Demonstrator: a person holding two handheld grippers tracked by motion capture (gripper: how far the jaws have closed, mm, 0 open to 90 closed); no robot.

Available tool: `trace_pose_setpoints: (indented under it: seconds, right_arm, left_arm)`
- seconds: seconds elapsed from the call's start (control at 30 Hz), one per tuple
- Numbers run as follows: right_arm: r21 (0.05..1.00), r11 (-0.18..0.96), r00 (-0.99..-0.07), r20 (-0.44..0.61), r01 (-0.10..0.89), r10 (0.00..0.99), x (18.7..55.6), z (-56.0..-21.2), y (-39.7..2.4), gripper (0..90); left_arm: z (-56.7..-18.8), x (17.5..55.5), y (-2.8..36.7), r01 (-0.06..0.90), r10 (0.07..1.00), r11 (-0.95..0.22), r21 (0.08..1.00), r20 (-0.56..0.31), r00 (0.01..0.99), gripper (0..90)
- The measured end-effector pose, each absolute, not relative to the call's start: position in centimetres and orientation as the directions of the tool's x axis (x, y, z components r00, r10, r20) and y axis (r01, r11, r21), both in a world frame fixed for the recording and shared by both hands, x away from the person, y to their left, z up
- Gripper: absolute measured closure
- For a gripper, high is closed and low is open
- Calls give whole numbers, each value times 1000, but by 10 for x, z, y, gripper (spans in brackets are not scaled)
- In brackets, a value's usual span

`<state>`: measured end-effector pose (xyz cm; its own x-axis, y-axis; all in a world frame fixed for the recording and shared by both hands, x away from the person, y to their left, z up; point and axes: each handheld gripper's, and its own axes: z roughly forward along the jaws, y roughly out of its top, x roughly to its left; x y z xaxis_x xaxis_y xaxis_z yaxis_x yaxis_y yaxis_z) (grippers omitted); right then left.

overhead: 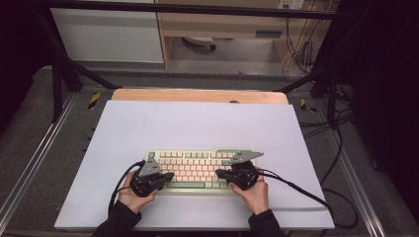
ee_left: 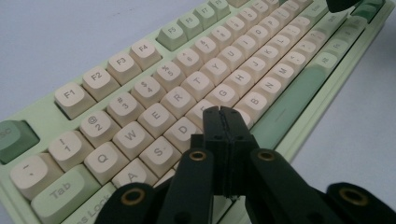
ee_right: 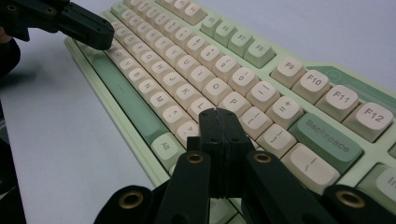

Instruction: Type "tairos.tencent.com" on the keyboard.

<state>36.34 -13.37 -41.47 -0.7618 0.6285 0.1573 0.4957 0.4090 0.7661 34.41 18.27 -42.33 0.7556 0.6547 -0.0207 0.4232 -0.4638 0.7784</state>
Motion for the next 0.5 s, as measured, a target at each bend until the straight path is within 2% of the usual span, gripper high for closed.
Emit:
trace_pose_setpoints:
  seconds: [0.5]
  right_arm:
    - [775, 387, -752, 167, 500, 638, 365, -409, -132, 900]
  left_arm:
    - [-420, 339, 214, 447, 686, -422, 789, -44, 726, 895]
